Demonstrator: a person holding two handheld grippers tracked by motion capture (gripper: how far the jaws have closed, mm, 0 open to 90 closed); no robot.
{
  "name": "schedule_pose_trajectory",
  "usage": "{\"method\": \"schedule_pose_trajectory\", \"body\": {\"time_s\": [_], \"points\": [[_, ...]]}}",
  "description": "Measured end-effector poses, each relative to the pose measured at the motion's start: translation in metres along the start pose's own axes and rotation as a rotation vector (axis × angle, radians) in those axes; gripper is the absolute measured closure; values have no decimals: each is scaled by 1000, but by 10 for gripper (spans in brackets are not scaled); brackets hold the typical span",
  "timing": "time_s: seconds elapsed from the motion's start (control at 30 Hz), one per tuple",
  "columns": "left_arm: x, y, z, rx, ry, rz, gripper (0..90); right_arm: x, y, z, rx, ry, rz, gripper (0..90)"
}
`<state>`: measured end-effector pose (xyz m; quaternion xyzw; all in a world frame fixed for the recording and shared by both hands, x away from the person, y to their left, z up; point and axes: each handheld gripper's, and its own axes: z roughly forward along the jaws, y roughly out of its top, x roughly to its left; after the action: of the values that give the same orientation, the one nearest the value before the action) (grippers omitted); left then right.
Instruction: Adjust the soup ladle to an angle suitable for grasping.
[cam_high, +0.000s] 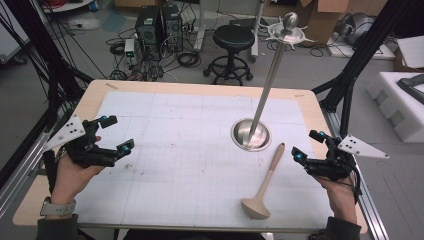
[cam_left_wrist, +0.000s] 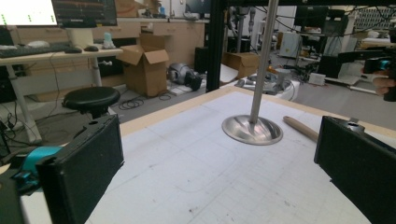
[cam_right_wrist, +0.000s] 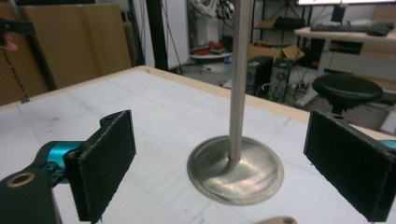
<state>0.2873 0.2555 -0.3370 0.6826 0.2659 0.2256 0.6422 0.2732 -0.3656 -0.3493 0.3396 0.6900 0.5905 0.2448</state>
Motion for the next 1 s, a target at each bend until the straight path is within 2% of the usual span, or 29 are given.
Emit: {"method": "schedule_pose_trajectory", "body": {"time_s": [0.23, 0.27, 0.3, 0.33, 0.37, 0.43, 0.53, 0.6, 1.0], "points": [[2, 0, -4, -6, 8, -8, 18, -5, -7, 1, 10, -1, 11, 448], [2, 0, -4, -6, 8, -8, 18, -5, -7, 1, 10, -1, 11, 448], [2, -1, -4, -7, 8, -9, 18, -7, -10, 2, 19, -2, 28, 565], [2, -1, -4, -4, 5, -7, 18, -8, -11, 2, 31, -13, 39, 619], [2, -1, -4, -4, 5, -7, 18, -8, -11, 2, 31, -13, 39, 619], [2, -1, -3, -2, 3, -8, 18, -10, -15, 4, 56, -26, 47, 758], [1, -1, -3, 0, 3, -10, 18, -12, -20, 5, 67, -23, 59, 862], [1, -1, -3, 2, 2, -10, 18, -13, -22, 6, 81, -30, 58, 893], [1, -3, -2, 19, -2, -9, 18, -24, -42, 17, 145, -49, 93, 895]]}}
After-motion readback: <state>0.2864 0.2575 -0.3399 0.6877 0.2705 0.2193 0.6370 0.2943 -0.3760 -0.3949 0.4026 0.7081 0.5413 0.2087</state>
